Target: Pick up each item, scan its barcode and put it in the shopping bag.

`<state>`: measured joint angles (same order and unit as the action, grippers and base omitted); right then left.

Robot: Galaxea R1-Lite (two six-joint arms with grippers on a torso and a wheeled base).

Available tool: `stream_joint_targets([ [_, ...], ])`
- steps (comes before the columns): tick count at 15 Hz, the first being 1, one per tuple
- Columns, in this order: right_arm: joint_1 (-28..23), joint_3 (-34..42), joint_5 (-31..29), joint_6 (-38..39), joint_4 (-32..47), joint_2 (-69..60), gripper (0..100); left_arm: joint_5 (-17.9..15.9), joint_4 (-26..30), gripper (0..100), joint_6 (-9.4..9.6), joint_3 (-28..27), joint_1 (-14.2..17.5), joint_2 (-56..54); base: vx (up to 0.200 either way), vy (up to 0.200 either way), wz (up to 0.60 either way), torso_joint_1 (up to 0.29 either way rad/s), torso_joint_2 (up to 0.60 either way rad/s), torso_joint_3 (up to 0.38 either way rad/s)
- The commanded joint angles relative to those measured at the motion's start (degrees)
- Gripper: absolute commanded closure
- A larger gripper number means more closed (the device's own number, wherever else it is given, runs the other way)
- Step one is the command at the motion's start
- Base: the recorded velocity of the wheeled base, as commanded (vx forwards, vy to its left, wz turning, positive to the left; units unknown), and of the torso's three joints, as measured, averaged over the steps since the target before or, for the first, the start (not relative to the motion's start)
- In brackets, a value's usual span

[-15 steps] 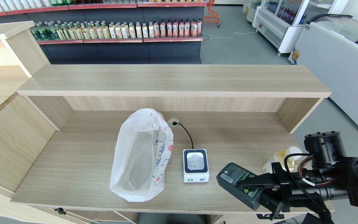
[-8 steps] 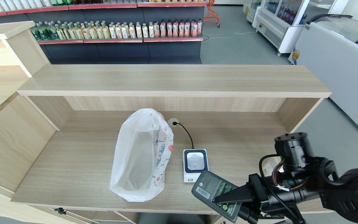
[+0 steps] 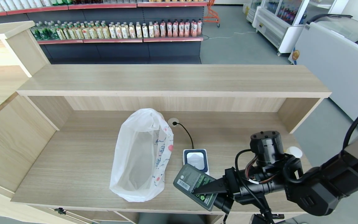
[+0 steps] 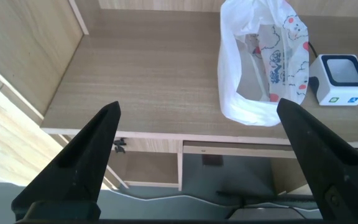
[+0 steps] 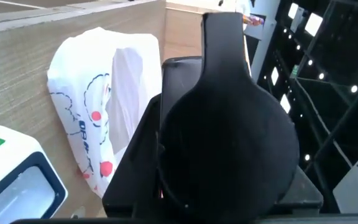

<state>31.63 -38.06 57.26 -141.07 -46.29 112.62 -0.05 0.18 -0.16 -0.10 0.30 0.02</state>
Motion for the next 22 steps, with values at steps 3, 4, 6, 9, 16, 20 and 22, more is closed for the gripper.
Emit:
stream_joint_targets([
  [3,2.0,-1.9,0.0,-0.1,-2.9,3.4,100,0.0,0.0,0,-0.02,0.0,0.0,0.0,0.0,0.0,0.0,0.0,0.0,0.0],
  [4,2.4,-2.5,0.0,0.0,-3.9,4.1,100,0.0,0.0,0,-0.02,0.0,0.0,0.0,0.0,0.0,0.0,0.0,0.0,0.0],
  [6,2.5,-3.4,0.0,0.0,-4.2,4.7,100,0.0,0.0,0,-0.02,0.0,0.0,0.0,0.0,0.0,0.0,0.0,0.0,0.0],
  [9,2.7,-4.6,0.1,-0.4,-4.2,5.1,100,0.0,0.0,0,-0.02,0.0,0.0,0.0,0.0,0.0,0.0,0.0,0.0,0.0],
  [16,4.4,-6.1,0.2,-0.1,-7.9,6.3,100,0.0,0.0,0,-0.02,0.0,0.0,0.0,0.0,0.0,0.0,0.0,0.0,0.0],
  [20,4.7,-6.7,0.3,-0.1,-7.9,6.3,100,0.0,0.0,0,-0.02,0.0,0.0,0.0,0.0,0.0,0.0,0.0,0.0,0.0],
  [22,4.7,-6.9,0.3,0.0,-7.9,6.1,100,0.0,0.0,0,-0.02,0.0,0.0,0.0,0.0,0.0,0.0,0.0,0.0,0.0],
])
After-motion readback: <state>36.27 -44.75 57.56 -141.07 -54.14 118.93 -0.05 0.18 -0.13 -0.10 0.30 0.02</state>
